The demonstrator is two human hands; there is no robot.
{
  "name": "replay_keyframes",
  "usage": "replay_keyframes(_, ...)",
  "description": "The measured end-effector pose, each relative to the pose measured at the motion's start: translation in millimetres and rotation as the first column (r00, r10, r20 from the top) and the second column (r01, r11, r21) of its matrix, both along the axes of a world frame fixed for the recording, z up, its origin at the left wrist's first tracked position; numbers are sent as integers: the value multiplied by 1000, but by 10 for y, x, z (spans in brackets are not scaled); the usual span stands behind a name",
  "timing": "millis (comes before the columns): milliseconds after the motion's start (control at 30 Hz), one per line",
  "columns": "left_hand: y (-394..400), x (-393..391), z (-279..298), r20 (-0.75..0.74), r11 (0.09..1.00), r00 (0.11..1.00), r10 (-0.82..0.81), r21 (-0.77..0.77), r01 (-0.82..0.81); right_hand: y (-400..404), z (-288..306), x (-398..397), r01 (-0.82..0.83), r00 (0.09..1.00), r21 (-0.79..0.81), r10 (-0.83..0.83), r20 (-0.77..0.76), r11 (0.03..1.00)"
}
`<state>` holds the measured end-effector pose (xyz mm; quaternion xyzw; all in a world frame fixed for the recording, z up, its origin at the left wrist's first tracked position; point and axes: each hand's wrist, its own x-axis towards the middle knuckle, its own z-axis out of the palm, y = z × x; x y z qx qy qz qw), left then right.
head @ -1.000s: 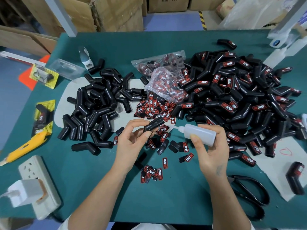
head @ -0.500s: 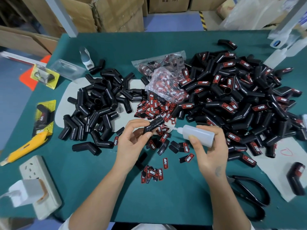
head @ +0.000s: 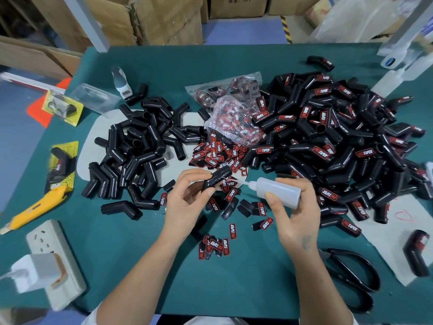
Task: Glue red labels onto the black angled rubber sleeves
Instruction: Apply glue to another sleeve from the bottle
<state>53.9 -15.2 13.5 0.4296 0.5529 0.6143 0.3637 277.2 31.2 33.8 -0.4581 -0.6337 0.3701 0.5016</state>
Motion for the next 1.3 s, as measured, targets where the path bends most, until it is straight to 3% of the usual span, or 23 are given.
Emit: replay_keyframes(1300,-9,5,0,-29,1000,1000,-11,9,11,18,18,4,19,999,3,-19,-34,1000)
